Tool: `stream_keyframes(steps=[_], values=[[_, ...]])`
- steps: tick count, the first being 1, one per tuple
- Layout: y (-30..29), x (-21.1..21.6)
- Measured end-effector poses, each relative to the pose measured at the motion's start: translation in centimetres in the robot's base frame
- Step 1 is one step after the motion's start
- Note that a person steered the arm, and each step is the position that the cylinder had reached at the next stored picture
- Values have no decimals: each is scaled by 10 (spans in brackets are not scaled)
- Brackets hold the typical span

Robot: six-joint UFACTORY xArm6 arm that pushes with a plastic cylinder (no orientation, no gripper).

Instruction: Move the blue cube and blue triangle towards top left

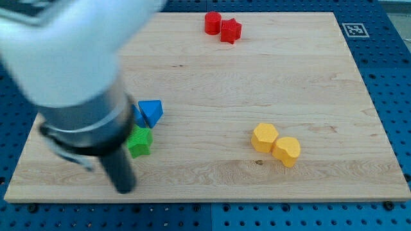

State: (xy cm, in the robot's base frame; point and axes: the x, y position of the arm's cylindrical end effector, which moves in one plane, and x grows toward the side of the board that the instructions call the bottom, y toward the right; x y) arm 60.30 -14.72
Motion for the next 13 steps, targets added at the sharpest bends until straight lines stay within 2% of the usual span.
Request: stream_keyframes(steps=[1, 4, 6, 8, 11, 13], values=[[-25, -36], [-25, -80], [28, -80], [45, -89], [66, -151], [101, -219]])
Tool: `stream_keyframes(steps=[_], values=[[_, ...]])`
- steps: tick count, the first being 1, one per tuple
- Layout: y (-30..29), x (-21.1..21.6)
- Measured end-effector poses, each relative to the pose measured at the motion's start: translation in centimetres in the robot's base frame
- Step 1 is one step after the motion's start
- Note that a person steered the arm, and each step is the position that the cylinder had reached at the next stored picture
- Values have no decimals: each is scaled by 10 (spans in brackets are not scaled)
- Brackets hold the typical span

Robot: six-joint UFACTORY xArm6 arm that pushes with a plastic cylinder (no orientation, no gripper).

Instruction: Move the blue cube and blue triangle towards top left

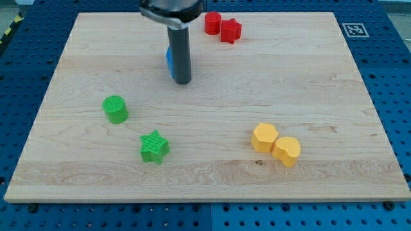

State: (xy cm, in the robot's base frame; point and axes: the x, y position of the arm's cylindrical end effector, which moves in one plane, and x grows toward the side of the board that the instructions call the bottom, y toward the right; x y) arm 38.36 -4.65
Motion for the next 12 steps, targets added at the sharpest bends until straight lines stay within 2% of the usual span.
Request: stream_keyframes(steps=[2, 4, 8, 12], values=[[6, -76], [7, -106], [4, -85], [-55, -88]])
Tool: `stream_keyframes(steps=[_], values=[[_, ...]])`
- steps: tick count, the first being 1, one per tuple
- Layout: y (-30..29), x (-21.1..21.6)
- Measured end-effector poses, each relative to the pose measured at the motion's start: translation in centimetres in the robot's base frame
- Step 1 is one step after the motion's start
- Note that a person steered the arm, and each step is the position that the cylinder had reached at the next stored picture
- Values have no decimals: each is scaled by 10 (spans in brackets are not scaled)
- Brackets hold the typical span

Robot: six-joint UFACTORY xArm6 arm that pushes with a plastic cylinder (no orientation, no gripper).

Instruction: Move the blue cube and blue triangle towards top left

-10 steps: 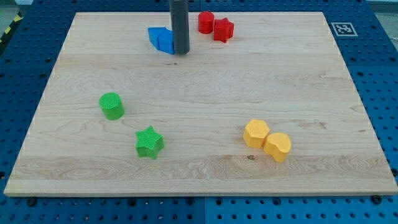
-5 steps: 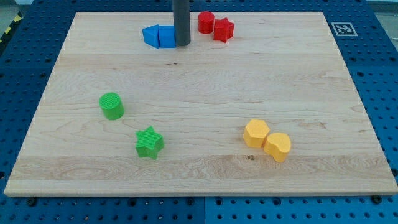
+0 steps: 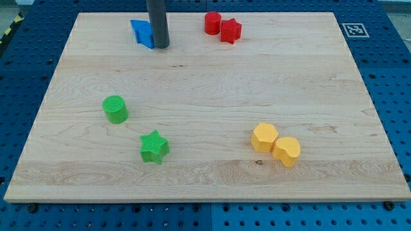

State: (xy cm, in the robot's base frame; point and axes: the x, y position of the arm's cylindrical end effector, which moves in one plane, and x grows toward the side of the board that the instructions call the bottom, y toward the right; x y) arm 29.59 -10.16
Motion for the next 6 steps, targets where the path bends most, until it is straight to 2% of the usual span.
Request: stream_keyframes(steps=[3, 6], values=[[-35, -45], [-46, -46]])
